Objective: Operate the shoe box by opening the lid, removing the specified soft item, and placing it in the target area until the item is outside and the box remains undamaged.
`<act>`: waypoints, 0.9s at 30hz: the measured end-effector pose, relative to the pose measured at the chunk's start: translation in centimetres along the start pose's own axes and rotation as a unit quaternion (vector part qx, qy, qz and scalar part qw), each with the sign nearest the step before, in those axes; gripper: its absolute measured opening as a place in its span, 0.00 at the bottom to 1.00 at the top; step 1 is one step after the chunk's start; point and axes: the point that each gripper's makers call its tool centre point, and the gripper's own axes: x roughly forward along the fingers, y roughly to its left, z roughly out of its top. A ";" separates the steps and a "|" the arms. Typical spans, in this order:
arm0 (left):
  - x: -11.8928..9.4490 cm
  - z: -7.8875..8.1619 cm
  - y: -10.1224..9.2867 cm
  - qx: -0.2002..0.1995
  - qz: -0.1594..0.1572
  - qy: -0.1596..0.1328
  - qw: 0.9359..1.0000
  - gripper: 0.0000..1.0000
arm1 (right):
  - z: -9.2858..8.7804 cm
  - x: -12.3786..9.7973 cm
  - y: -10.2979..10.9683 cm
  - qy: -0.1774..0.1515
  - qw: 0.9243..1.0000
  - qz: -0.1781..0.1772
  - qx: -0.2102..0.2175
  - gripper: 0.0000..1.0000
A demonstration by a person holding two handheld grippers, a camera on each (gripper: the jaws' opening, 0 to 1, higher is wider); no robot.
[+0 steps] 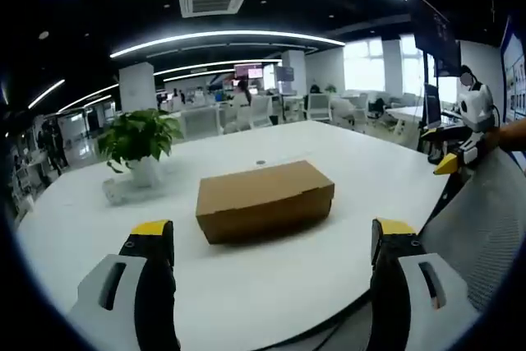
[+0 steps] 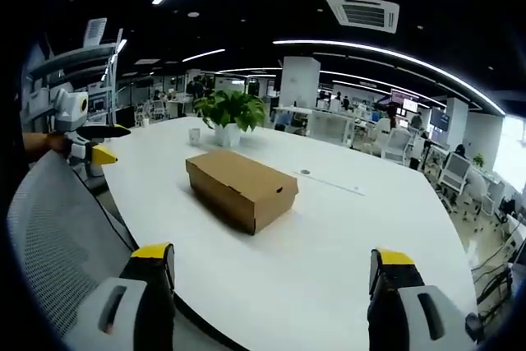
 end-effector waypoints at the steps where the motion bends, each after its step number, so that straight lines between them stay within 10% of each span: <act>1: 0.0 0.0 0.0 0.000 0.000 0.000 1.000 0.99 | 0.0 0.0 0.0 0.000 1.000 0.000 0.000 0.99; 27: 0.0 0.0 0.1 -0.004 0.002 0.000 1.000 0.99 | 0.0 0.0 -0.1 -0.001 1.000 -0.001 0.003 0.99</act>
